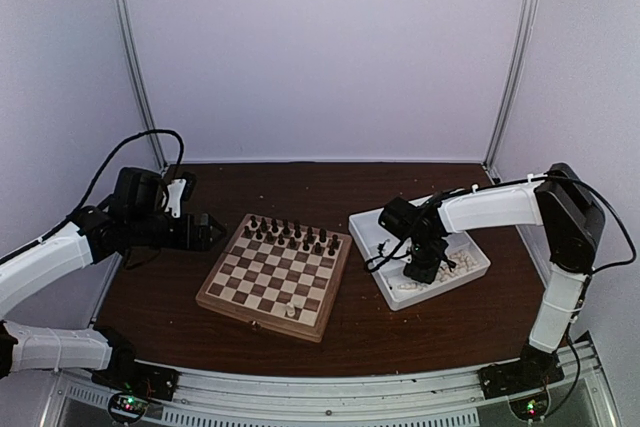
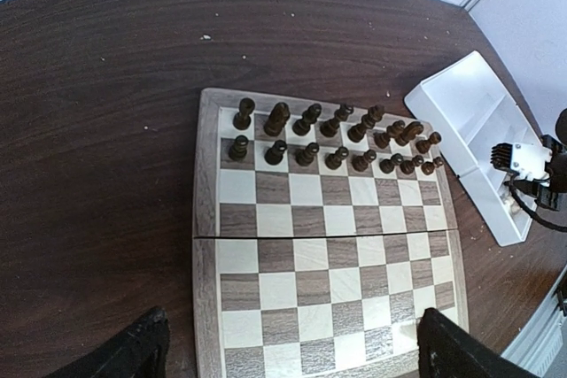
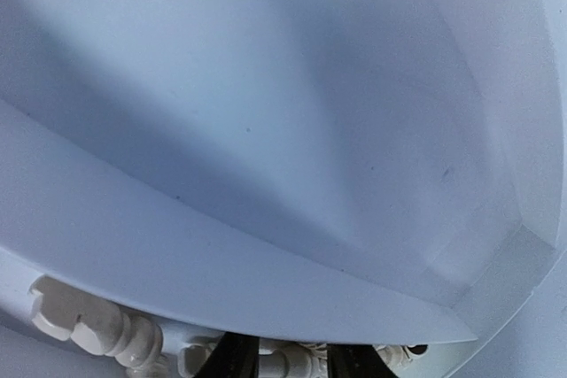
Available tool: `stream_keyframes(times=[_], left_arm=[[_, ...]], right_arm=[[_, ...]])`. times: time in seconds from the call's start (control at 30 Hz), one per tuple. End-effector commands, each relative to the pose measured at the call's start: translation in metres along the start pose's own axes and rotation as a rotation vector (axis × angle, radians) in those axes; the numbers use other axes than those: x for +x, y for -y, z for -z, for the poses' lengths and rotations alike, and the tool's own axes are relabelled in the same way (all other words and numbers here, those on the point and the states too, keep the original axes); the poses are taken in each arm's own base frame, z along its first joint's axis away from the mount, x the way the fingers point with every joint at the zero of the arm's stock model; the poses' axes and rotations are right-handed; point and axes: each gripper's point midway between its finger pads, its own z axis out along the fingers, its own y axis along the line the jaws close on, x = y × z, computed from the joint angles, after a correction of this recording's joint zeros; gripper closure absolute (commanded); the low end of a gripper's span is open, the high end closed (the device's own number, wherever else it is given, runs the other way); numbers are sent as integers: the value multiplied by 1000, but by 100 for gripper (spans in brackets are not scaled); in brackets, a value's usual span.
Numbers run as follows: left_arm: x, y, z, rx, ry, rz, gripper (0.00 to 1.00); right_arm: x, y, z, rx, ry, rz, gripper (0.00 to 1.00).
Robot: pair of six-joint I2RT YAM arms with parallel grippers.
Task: Set up the chess pieces on the board
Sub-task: Pick up the chess piece from the storage box.
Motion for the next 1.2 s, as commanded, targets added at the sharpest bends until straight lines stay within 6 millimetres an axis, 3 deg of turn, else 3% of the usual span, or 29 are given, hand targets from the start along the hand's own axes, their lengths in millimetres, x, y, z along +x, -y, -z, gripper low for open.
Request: stream_keyframes(times=[0.0,0.17,0.4,0.63,0.87,1.17], left_arm=[[-15,6,4,9,44,-24,2],[-16,6,3,13,40,-20,2],[-13,5,4,5,34,-19,2],[-14,5,5,3,39,-15,2],[-18,6,5,4,46,-17,2],[-19,9,7,20,50,-10,2]], right_arm=[[2,1,-2,-7,2,-2,66],[5,7,0,27,-15,-1,67],[12,10,-16,51,-71,12,71],[11,18,-17,92,-88,-1,83],[-6,21,10,65,43,-66,89],[-31,0,59,-88,267,-119,89]])
